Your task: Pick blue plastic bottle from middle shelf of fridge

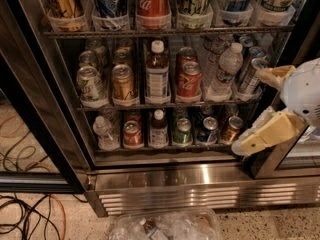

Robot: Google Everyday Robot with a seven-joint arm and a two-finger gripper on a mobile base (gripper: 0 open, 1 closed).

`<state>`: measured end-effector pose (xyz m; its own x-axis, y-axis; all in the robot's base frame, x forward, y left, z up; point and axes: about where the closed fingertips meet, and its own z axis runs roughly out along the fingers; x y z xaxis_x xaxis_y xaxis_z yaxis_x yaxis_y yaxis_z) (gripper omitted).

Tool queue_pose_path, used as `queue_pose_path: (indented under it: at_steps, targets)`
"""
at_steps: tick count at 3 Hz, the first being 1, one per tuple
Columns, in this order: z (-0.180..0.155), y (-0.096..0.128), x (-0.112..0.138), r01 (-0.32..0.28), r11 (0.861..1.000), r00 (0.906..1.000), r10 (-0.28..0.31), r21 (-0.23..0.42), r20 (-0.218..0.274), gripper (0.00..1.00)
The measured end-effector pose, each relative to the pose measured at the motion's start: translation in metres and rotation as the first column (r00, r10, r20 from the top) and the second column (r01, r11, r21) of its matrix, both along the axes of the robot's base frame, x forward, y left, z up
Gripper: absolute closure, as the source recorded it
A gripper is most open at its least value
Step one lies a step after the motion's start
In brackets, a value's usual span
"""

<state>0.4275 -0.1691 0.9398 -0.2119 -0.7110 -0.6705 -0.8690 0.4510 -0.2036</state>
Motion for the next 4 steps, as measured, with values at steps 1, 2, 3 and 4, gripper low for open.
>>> queue_pose_path:
  at_steps: [1, 2, 3, 4]
  targets:
    - [-0.008, 0.024, -0.001, -0.001, 0.993, 0.9989, -0.005, 0.117, 0.048, 0.0]
    - [-0.008, 0.024, -0.001, -0.001, 0.993, 0.9989, -0.005, 0.118, 0.048, 0.0]
    - [-0.008, 0.027, -0.002, -0.01, 0.991, 0.9989, 0.003, 0.132, 0.048, 0.0]
    - [-0.011, 0.034, -0.003, -0.009, 0.981, 0.9981, -0.003, 0.192, 0.062, 0.0]
